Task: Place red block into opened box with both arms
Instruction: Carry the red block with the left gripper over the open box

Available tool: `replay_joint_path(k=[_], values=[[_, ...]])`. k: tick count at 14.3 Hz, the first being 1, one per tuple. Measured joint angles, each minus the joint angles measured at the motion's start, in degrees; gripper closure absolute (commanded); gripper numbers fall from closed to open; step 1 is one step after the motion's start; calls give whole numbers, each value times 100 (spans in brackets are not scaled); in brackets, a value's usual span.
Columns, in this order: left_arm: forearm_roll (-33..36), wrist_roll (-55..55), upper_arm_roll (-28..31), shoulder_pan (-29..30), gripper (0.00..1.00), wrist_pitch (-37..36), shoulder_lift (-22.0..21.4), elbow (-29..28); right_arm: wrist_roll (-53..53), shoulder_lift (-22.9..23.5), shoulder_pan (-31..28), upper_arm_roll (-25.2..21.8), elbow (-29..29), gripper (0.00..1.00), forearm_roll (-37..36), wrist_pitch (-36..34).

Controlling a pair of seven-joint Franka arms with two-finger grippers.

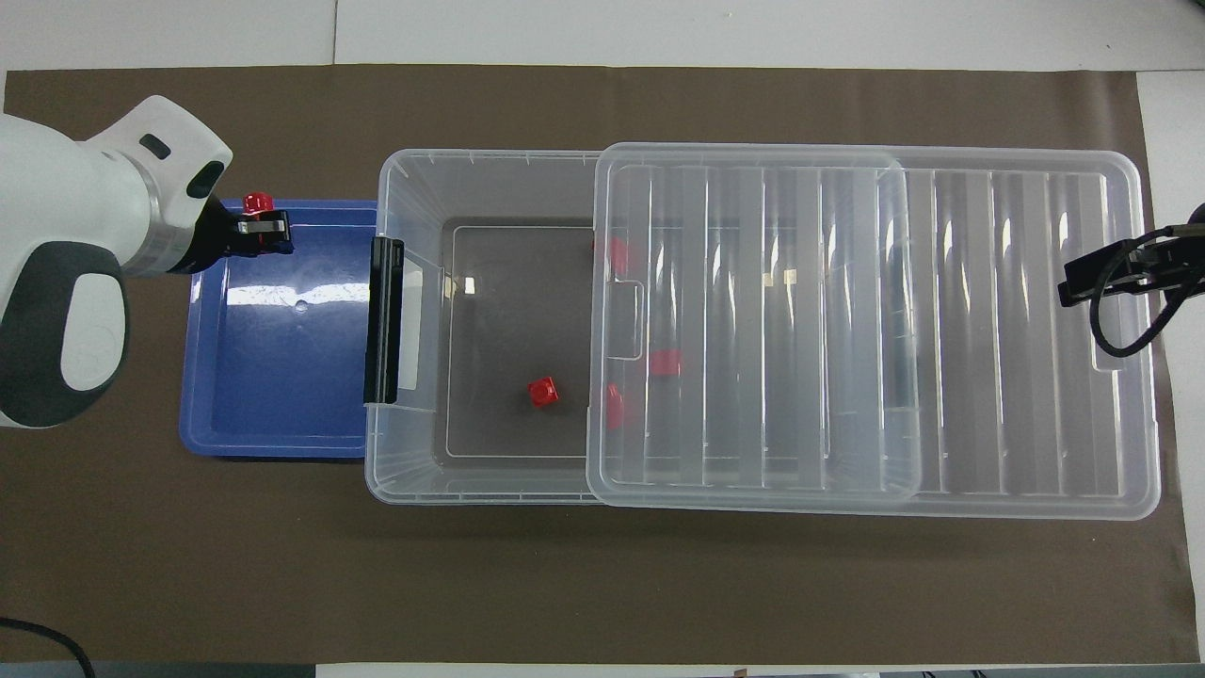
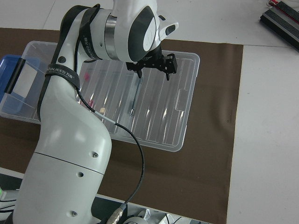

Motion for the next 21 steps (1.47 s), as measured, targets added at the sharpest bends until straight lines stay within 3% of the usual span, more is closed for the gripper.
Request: replay_joint_path(k=[5, 8, 11, 21], values=[[0, -533, -291, -884, 100, 0, 64, 57, 0, 0, 0, -10, 0, 0, -1, -18], [0, -739, -296, -1258, 100, 350, 407, -26, 0, 0, 0, -13, 0, 0, -3, -31], [1, -808, -297, -1344, 100, 782, 893, -51, 0, 0, 0, -13, 0, 0, -3, -31], [80, -1265, -294, -1482, 100, 1539, 1900, -86, 0, 0, -4, -22, 0, 0, -5, -37]])
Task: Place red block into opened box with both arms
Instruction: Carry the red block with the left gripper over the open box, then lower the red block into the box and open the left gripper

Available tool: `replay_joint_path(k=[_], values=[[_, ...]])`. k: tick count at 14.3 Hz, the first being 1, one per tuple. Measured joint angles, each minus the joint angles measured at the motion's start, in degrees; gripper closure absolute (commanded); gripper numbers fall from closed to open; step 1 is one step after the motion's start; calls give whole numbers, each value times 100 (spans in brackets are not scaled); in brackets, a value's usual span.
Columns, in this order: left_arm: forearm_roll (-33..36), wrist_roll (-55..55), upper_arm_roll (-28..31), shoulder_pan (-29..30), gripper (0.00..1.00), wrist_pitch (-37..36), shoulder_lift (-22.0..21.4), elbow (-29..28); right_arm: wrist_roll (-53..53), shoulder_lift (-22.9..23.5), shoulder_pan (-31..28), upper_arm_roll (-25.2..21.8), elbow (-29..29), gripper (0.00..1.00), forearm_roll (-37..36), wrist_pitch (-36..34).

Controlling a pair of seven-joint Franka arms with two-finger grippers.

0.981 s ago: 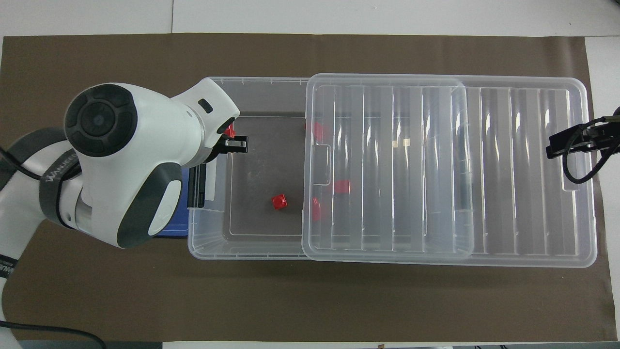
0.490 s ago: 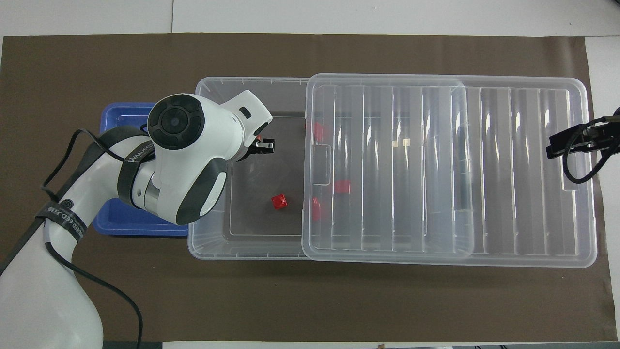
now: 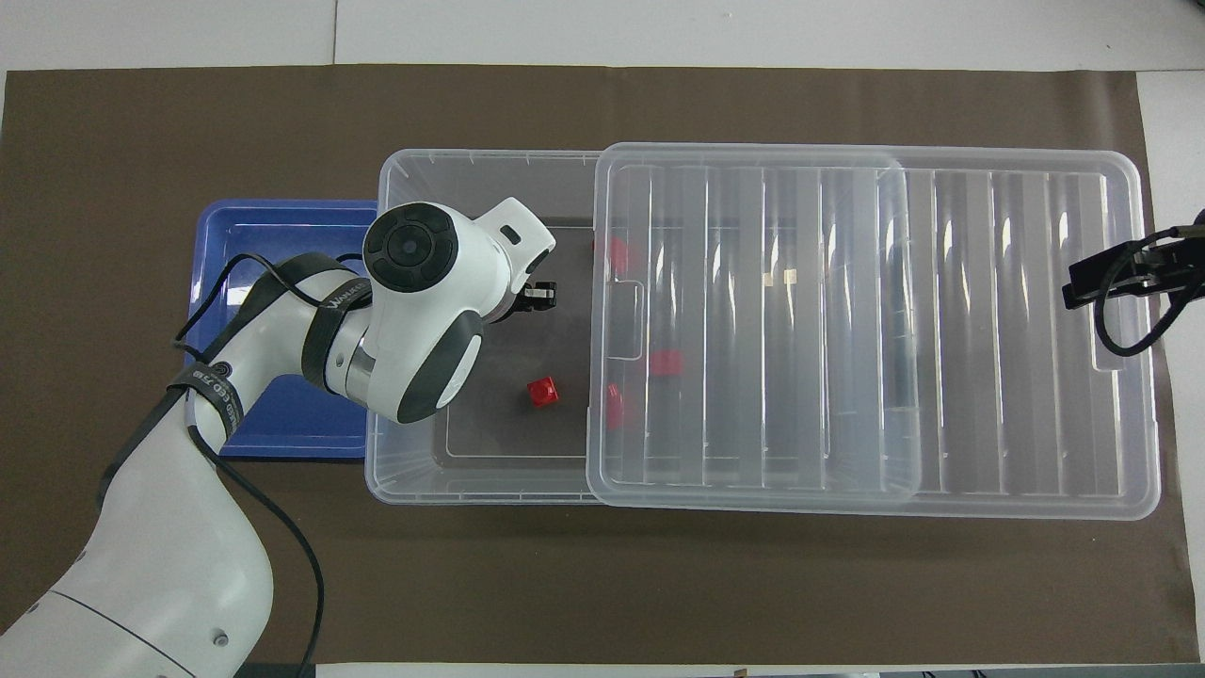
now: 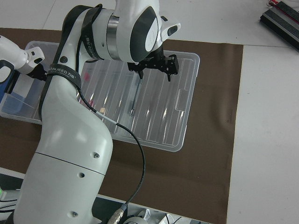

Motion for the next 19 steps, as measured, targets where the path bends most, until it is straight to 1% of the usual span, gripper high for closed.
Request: replay_joint_path(k=[4, 5, 6, 10, 11, 12, 13, 14, 16, 19], values=[[0, -41, 9, 1, 100, 133, 192, -31, 0, 0, -1, -2, 0, 0, 0, 1], [0, -52, 20, 4, 65, 135, 203, -31, 1, 0, -1, -2, 0, 0, 0, 5], [0, -75, 31, 12, 1, 135, 203, -31, 17, 0, -1, -2, 2, 0, 0, 22], [1, -161, 39, 14, 0, 134, 203, -41, 200, 0, -1, -2, 18, 0, 1, 148], [1, -170, 39, 15, 0, 130, 200, -41, 200, 0, -1, -3, 19, 25, 1, 162], [1, -175, 41, 15, 0, 119, 190, -40, 182, 0, -1, -9, 20, 52, 1, 176], [2, -179, 45, 16, 0, 94, 158, -39, 109, 0, -1, -27, 22, 93, 1, 200], [2, -185, 52, 22, 0, 17, 85, -33, 0, 0, -2, -58, 22, 100, 1, 220], [2, -187, 71, 58, 0, -306, -200, -7, -137, 0, -4, -141, 22, 100, 0, 232], [2, -188, 70, 104, 0, -922, -818, 16, -384, 0, -5, -246, 22, 100, -1, 303]])
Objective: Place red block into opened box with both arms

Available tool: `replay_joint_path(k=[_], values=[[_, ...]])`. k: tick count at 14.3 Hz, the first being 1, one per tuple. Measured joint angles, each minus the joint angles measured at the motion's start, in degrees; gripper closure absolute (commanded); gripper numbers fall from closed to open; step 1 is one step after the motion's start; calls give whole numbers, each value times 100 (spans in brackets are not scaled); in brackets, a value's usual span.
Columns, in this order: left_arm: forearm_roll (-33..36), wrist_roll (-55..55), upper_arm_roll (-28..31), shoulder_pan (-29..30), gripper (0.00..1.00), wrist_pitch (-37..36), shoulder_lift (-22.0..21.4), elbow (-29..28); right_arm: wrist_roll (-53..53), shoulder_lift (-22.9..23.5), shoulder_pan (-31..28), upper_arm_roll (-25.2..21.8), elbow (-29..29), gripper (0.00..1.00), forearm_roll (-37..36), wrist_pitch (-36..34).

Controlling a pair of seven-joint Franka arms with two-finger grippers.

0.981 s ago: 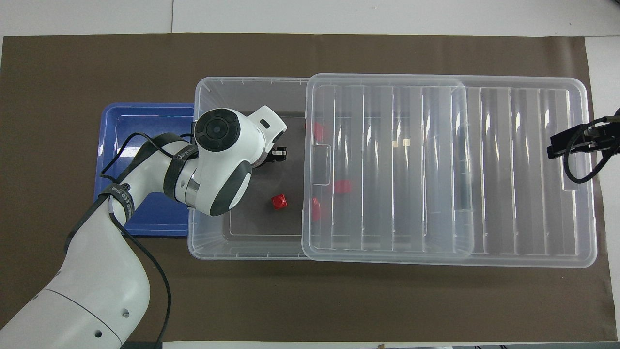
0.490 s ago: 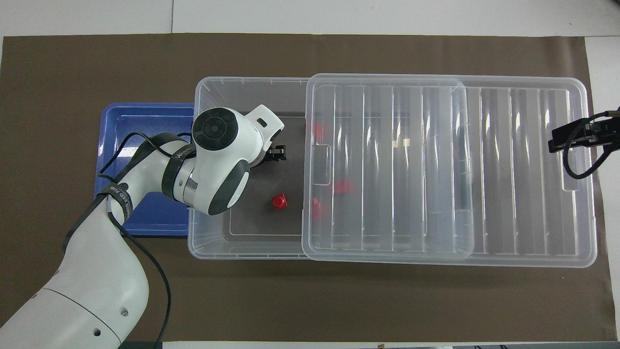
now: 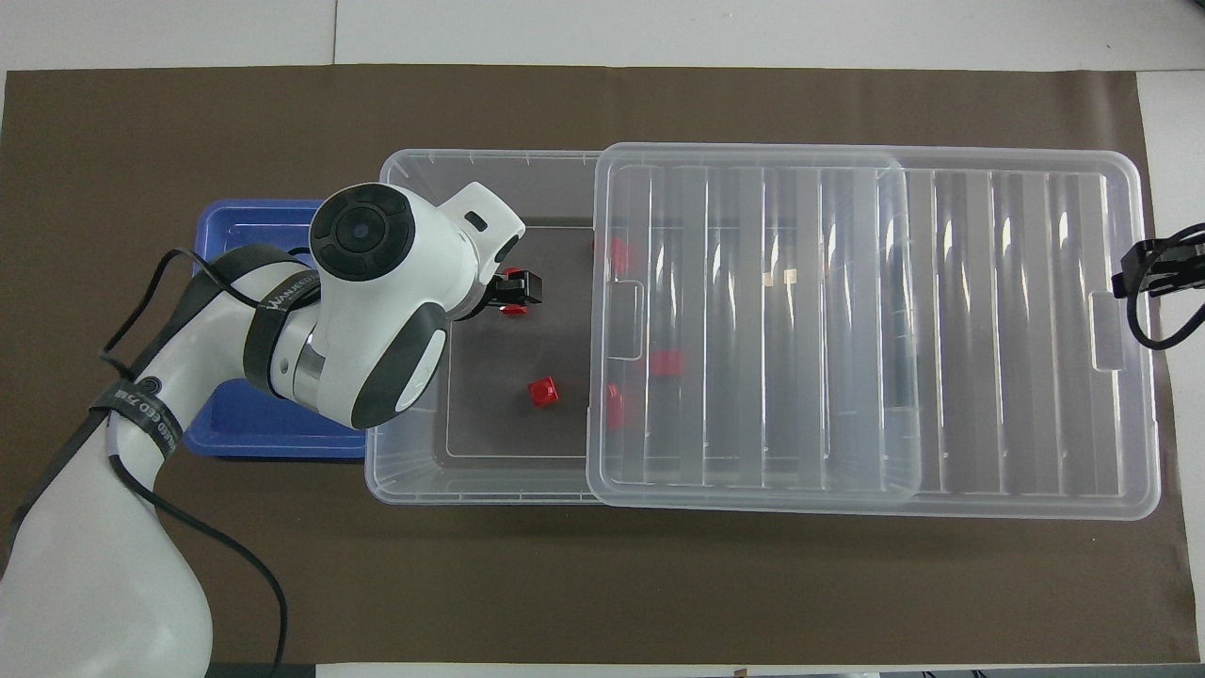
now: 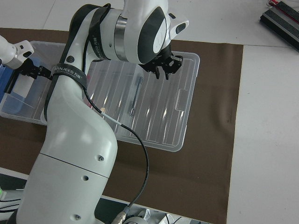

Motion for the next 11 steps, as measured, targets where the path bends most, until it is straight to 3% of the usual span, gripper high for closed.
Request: replay_joint_path(k=[5, 11], values=[[29, -1, 60, 165, 0, -629, -708, 4, -473, 16, -16, -491, -59, 100, -4, 310], [47, 869, 110, 1042, 0, -823, -913, 112, -977, 56, -30, -884, -388, 100, -4, 614]])
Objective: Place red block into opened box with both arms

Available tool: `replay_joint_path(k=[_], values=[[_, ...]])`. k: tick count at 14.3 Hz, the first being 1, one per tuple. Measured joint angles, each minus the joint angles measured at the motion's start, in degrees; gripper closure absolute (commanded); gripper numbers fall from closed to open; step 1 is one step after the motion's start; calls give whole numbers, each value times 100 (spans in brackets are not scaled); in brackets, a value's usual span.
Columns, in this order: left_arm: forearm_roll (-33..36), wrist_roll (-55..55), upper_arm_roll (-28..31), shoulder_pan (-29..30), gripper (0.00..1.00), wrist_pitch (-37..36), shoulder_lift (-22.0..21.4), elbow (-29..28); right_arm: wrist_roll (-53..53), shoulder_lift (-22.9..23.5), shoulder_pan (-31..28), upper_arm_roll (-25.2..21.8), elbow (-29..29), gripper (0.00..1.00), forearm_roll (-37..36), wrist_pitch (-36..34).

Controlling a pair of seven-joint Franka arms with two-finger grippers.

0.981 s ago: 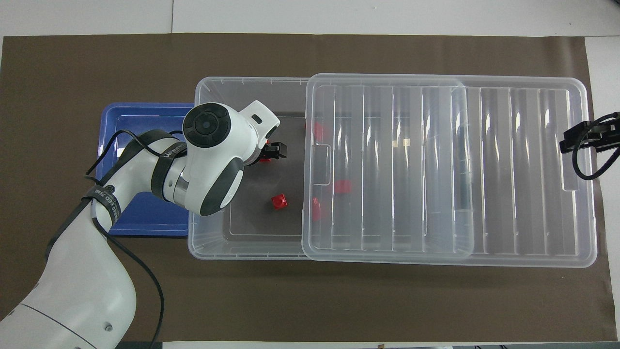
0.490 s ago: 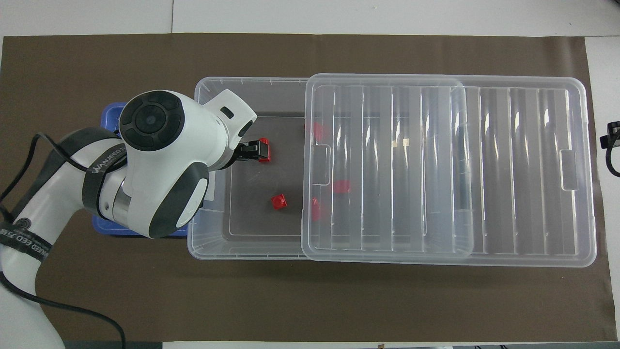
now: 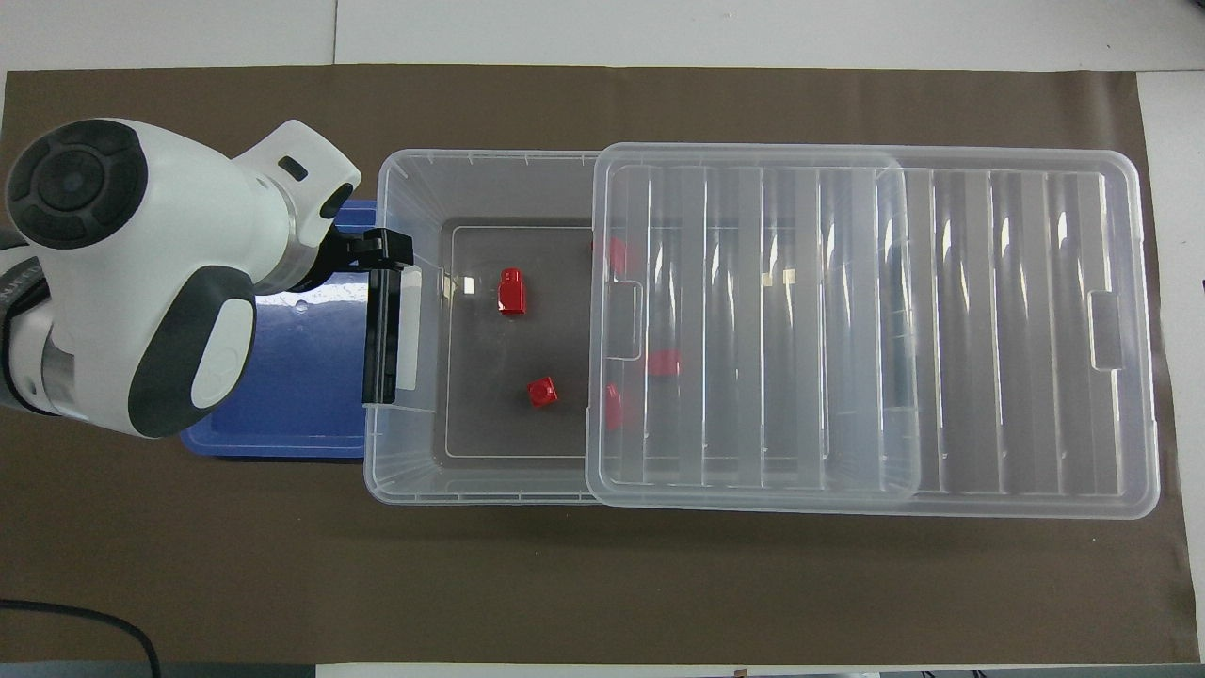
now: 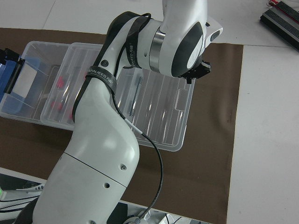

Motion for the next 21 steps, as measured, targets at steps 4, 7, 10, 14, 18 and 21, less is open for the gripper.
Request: replay_joint_path(k=[4, 7, 10, 14, 18, 21], values=[[0, 825, 18, 458, 0, -619, -338, 46, -430, 18, -17, -255, -542, 100, 0, 778], [0, 1152, 24, 729, 0, -943, -549, 50, -432, 29, -14, -245, -977, 100, 0, 1313], [0, 1268, 27, 895, 0, -1284, -591, 232, -432, 31, -13, -209, -1227, 100, 0, 1546], [0, 1628, 35, 1168, 0, -1717, -590, 614, -432, 30, -9, -156, -1277, 100, 0, 1552], [-25, 1701, 35, 1284, 0, -2073, -589, 893, -385, 30, -8, -37, -1300, 100, 2, 1552], [-83, 1701, 34, 1284, 0, -2185, -589, 934, -280, 30, -8, 43, -1303, 100, 2, 1552]])
